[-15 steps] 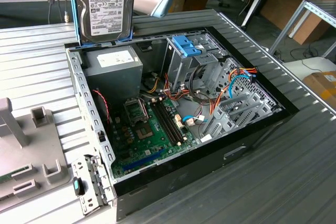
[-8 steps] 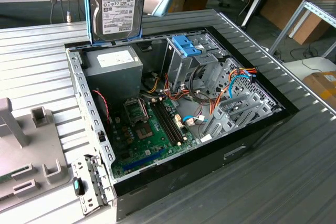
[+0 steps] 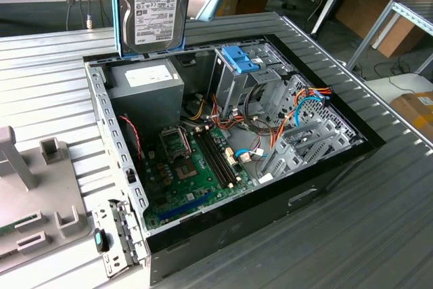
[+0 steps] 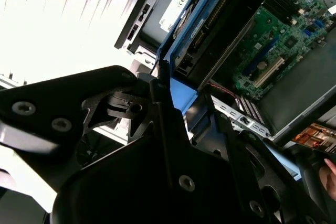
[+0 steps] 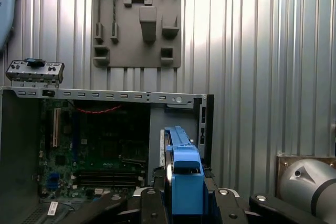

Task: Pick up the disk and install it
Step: 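Pick up the disk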

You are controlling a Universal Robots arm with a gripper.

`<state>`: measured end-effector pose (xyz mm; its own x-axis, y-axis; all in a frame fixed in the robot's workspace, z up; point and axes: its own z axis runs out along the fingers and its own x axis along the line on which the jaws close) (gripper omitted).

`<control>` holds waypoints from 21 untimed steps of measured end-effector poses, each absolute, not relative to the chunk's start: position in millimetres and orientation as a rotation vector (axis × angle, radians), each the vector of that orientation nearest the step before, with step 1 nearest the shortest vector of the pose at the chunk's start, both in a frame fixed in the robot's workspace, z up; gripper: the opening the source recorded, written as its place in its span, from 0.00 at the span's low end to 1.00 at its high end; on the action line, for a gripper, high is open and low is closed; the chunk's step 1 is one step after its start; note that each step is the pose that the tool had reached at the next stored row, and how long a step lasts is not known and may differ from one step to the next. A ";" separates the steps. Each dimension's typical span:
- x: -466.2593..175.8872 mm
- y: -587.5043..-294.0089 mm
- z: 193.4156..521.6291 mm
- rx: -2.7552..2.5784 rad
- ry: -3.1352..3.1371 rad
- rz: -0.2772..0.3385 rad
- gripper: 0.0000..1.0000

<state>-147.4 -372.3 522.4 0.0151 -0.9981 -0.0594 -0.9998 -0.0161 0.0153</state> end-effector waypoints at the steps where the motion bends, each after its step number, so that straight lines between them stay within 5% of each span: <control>1: -147.4 -373.7 522.4 -2.216 2.182 0.083 0.36; 21: -147.4 -389.4 522.4 -2.216 2.182 0.083 0.36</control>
